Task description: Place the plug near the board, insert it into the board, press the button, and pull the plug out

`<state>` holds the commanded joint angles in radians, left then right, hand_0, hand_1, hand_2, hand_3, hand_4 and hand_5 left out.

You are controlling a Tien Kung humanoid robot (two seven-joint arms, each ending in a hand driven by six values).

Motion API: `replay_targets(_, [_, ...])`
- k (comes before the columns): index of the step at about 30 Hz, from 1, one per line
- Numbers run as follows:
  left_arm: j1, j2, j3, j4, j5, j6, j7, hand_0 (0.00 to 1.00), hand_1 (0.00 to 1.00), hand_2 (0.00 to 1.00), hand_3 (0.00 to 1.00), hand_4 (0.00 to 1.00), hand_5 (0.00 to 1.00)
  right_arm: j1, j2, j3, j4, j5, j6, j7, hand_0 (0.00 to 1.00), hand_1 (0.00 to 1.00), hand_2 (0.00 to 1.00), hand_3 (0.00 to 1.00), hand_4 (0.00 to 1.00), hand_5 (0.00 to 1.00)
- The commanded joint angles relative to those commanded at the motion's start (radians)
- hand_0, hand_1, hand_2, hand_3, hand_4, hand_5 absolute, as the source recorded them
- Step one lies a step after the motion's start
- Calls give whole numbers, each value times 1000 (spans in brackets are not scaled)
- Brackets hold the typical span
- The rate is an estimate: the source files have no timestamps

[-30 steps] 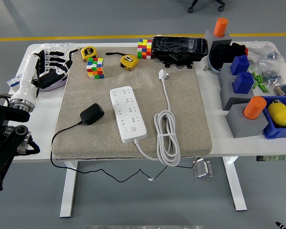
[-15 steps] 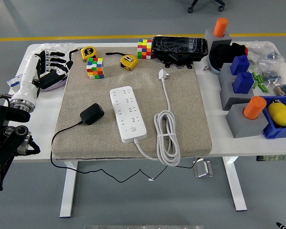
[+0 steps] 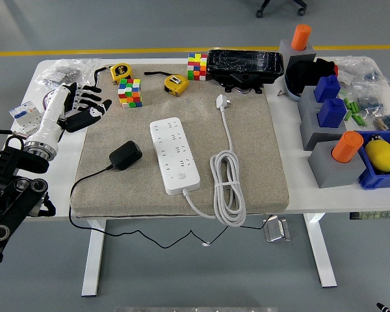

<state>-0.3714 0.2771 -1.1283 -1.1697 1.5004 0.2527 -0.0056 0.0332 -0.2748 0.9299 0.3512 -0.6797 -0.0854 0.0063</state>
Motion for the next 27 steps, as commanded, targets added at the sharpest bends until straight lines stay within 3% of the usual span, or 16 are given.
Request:
replay_targets(4, [-9,0,44,28,130,-25,43,629,718,683,685,971,297,1,1,0,0,-1,0,0,601,625,622,547,929,480])
replay_targets(5, [-12,1,59,38,158,-31,52,750,809,799,809,998,348,1,1,0,0,-1,0,0,600,625,622,546,928,480])
replay_targets(9, [-22,1,111,73,243,-43,78,750,809,799,809,998,348,0,1,1,0,-1,0,0,600,625,622,546,928,480])
replay_targets(10, [-23,0,121,80,254,-46,84,762,815,806,814,998,402,0,1,1,1,-1,0,0,600,625,622,546,928,480])
replay_targets(22, [-43,-8,197,139,251,-37,108,756,787,778,809,998,414,0,0,-1,2,-1,0,0,600,625,622,547,927,480])
replay_targets(23, [-44,-9,200,142,249,-35,108,688,661,697,752,998,405,0,0,-1,2,-1,1,0,600,625,622,546,927,478])
replay_targets(27, [-50,-13,214,157,252,-30,112,688,661,697,752,998,405,0,1,-1,3,0,0,0,600,625,622,546,927,478])
